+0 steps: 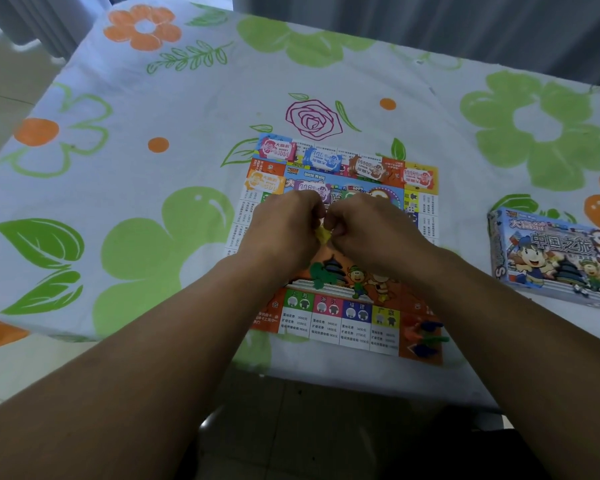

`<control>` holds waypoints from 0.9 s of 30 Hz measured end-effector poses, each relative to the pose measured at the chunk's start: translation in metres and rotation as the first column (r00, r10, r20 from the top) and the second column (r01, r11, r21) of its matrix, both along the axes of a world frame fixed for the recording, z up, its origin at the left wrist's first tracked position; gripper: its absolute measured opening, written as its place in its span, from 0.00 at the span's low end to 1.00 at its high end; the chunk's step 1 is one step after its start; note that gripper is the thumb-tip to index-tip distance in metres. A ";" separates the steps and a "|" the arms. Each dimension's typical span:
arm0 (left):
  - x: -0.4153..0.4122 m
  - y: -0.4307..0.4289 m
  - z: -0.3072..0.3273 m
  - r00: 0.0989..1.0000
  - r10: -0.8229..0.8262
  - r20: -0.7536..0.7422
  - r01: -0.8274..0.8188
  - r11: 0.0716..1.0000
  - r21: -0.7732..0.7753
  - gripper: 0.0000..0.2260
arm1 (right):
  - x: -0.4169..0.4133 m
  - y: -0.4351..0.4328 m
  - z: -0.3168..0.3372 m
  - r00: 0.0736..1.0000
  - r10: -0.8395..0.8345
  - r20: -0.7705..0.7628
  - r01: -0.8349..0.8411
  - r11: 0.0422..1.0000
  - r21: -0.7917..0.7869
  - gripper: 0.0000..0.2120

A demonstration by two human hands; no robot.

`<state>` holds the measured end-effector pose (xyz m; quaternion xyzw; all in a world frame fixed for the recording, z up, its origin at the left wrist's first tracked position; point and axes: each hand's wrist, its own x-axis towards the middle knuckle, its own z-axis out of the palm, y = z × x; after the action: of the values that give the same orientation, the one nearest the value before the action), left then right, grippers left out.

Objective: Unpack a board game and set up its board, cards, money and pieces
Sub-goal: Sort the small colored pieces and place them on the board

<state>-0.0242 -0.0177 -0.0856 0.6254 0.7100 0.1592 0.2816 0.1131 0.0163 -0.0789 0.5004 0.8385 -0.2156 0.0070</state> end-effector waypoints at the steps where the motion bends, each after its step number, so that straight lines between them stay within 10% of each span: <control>1: 0.000 0.000 0.000 1.000 -0.001 0.001 0.001 1.000 0.001 0.12 | 0.000 0.000 0.000 1.000 0.001 0.000 -0.001 1.000 0.001 0.07; 27: -0.005 -0.036 0.010 0.963 -0.258 -0.073 0.250 0.962 -0.108 0.22 | 0.016 -0.047 -0.003 0.996 0.088 0.019 -0.087 0.995 -0.045 0.13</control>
<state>-0.0288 -0.0537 -0.0759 0.7030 0.6424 0.0596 0.2993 0.1289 -0.0306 -0.0816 0.4650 0.8546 -0.2283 0.0362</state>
